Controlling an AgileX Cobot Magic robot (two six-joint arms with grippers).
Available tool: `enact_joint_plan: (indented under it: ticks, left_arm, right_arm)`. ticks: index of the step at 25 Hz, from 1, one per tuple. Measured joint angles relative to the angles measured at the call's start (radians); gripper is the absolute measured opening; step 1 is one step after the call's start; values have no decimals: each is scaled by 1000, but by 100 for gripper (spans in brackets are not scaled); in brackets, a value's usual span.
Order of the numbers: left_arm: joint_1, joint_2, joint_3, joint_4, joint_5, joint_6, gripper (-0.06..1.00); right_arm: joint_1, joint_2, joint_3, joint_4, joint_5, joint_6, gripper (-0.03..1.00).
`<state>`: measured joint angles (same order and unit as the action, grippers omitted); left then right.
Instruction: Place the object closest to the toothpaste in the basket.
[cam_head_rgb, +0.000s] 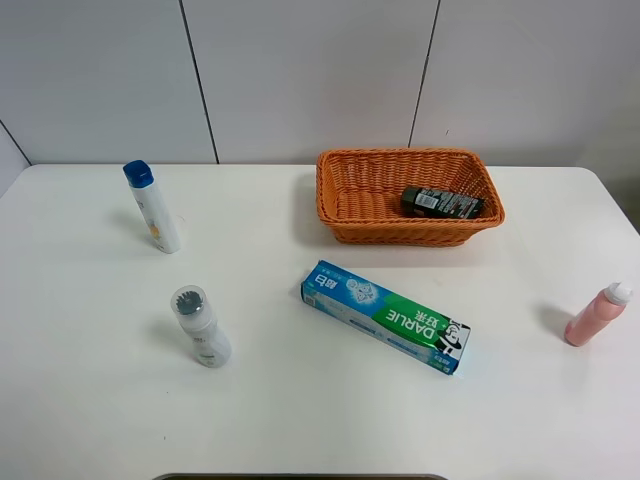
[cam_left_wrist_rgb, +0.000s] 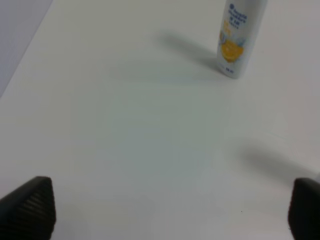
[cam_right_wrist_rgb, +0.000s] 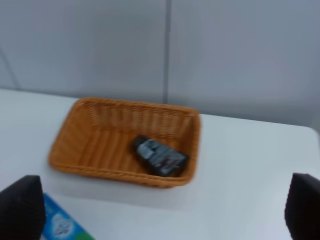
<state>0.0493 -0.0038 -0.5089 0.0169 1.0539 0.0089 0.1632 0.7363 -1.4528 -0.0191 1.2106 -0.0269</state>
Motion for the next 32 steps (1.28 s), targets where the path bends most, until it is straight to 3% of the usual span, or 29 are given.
enact_joint_plan:
  ticks: [4,11,25,32]
  left_arm:
    - [0,0,0,0,0,0,94]
    - [0,0,0,0,0,0,94]
    - [0,0,0,0,0,0,94]
    - [0,0,0,0,0,0,94]
  right_arm:
    - [-77,-100,0,-2,6,-19,99]
    - [-88,-276,72,-2,6,-11,99]
    - [-90,-575,671,-4,-3,53,99]
    - [-95,-699,844,-4,-106,56,99]
